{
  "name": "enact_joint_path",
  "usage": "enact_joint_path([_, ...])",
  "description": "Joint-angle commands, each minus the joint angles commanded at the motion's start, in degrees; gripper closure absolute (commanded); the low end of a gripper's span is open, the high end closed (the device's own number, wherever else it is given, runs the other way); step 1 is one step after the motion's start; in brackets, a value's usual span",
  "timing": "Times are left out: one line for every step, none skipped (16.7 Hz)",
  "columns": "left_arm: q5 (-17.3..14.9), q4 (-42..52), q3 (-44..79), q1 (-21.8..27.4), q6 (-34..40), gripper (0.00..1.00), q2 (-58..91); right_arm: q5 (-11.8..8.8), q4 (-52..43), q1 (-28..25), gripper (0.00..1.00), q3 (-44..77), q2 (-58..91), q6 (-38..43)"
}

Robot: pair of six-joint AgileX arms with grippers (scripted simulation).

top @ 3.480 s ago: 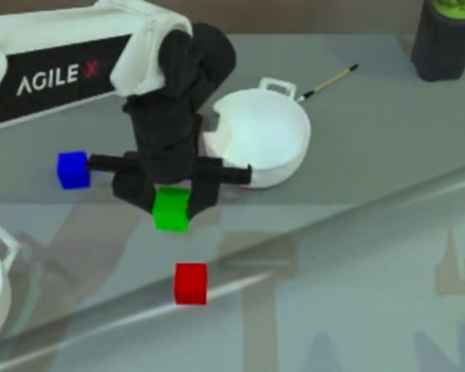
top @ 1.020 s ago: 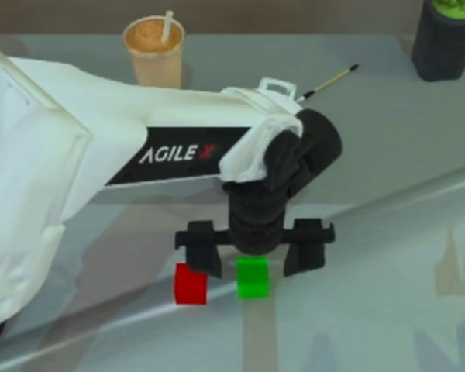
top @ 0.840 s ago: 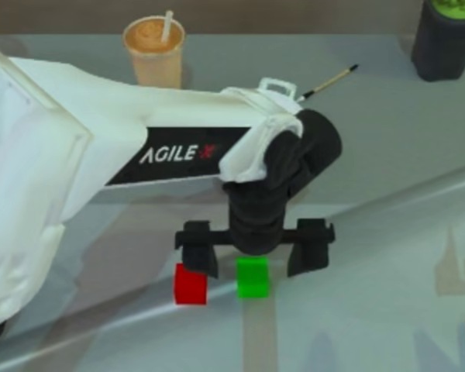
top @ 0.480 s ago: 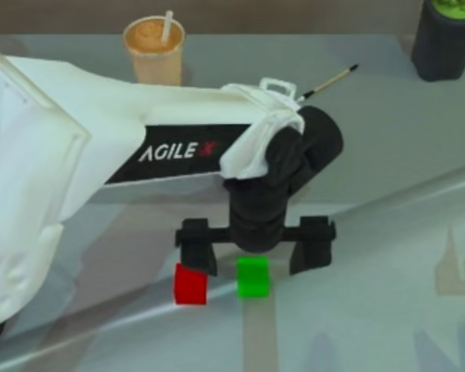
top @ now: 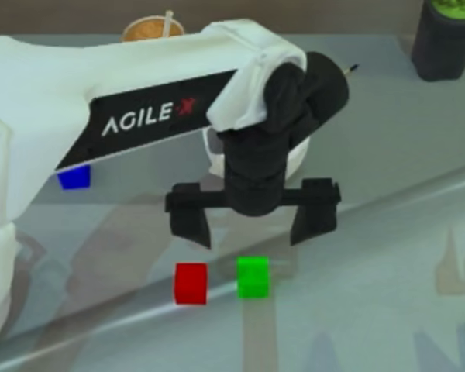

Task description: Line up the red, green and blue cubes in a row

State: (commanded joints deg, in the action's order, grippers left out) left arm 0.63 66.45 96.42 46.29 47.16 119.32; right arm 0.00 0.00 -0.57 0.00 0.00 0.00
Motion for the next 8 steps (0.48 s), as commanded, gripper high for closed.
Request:
enact_joint_path([0.0, 0.0, 0.0, 0.0, 0.0, 0.0, 0.0, 0.0, 0.0, 0.0, 0.0, 0.0, 0.0, 0.0])
enact_joint_path([0.0, 0.0, 0.0, 0.0, 0.0, 0.0, 0.0, 0.0, 0.0, 0.0, 0.0, 0.0, 0.0, 0.0])
enact_joint_path([0.0, -0.1, -0.1, 0.3, 0.0, 0.0, 0.2, 0.0, 0.0, 0.0, 0.0, 0.0, 0.0, 0.0])
enact_joint_path([0.0, -0.1, -0.1, 0.2, -0.1, 0.0, 0.3, 0.0, 0.0, 0.0, 0.0, 0.0, 0.0, 0.0])
enact_joint_path([0.0, 0.0, 0.3, -0.5, -0.8, 0.0, 0.5, 0.0, 0.0, 0.0, 0.0, 0.0, 0.0, 0.0])
enact_joint_path([0.0, 0.1, 1.0, -1.7, -2.0, 0.0, 1.0, 0.0, 0.0, 0.0, 0.0, 0.0, 0.0, 0.0])
enact_joint_path([-0.1, 0.4, 1.8, -3.6, -3.5, 0.0, 1.7, 0.0, 0.0, 0.0, 0.0, 0.0, 0.0, 0.0])
enact_joint_path([-0.1, 0.7, 2.8, -5.8, -5.5, 0.0, 2.5, 0.0, 0.0, 0.0, 0.0, 0.0, 0.0, 0.0])
